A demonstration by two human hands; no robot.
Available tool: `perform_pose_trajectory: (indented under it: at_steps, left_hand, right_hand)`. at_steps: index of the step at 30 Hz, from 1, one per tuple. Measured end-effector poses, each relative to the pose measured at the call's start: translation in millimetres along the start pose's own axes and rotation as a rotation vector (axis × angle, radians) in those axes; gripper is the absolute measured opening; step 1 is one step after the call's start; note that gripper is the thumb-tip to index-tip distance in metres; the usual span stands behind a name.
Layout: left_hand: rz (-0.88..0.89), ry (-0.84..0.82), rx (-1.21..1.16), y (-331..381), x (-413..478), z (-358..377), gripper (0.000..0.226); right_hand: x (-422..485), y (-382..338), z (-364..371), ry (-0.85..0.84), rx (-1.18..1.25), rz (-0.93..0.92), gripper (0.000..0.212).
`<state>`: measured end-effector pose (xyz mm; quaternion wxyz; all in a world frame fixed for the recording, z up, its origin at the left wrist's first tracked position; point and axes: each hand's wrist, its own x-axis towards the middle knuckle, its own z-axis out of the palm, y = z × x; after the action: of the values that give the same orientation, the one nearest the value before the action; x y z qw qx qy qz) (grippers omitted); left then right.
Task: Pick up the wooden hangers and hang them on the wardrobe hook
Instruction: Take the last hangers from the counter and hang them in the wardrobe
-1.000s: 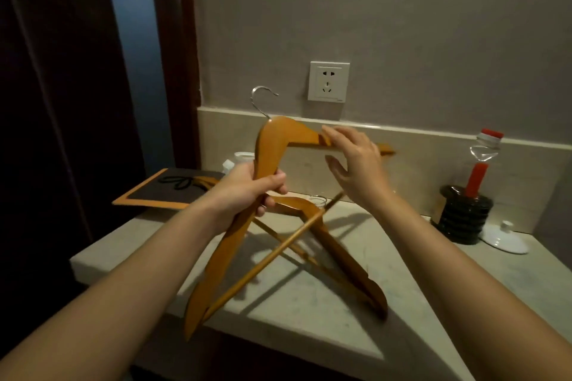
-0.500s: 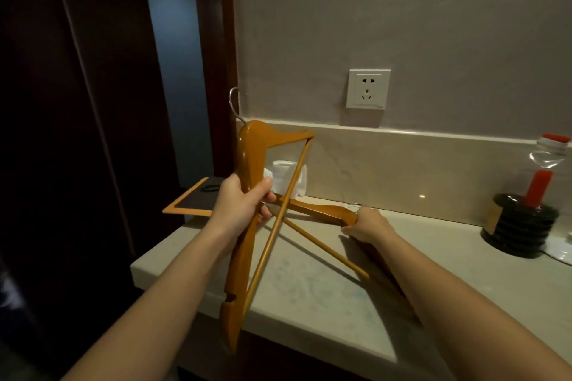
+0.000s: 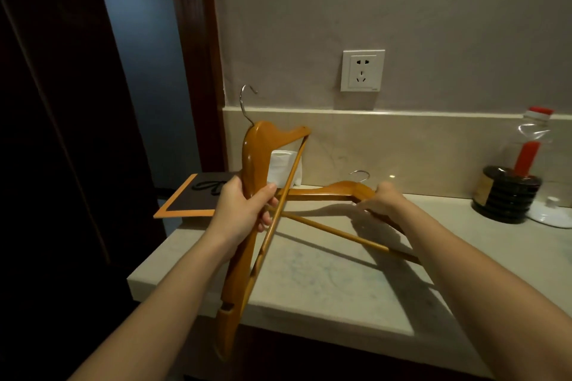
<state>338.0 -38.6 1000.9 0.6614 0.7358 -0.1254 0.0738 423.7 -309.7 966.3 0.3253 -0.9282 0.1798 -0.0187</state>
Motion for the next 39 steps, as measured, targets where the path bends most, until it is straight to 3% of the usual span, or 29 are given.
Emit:
perform_pose_trajectory:
  at_steps: [4, 9, 16, 25, 33, 39]
  left_hand:
    - [0.006, -0.046, -0.03, 3.0, -1.7, 3.9, 0.01]
    - [0.034, -0.044, 0.001, 16.4, -12.6, 6.3, 0.009]
    - [0.089, 0.096, 0.016, 43.3, -51.5, -1.6, 0.01]
    - [0.193, 0.382, 0.221, 73.3, -153.7, -33.5, 0.011]
    - [-0.068, 0.65, 0.363, 34.3, -282.7, -67.8, 0.011]
    - [-0.307, 0.76, 0.371, -15.4, -375.5, -85.7, 0.012]
  right_hand:
    - [-18.3, 3.2, -26.8, -0.099, 0.347, 0.072, 0.031]
    - [-47.6, 14.9, -60.4, -0.318, 0.674, 0.015, 0.016]
    - [-95.0, 4.0, -79.5, -0.55, 0.938, -0.132, 0.026]
    - [-162.6, -38.7, -54.4, -0.772, 0.835, -0.356, 0.034]
    - [-243.0, -59.1, 54.2, -1.01, 0.668, -0.436, 0.027]
    - [-303.9, -48.7, 150.0, -1.24, 0.417, -0.427, 0.027]
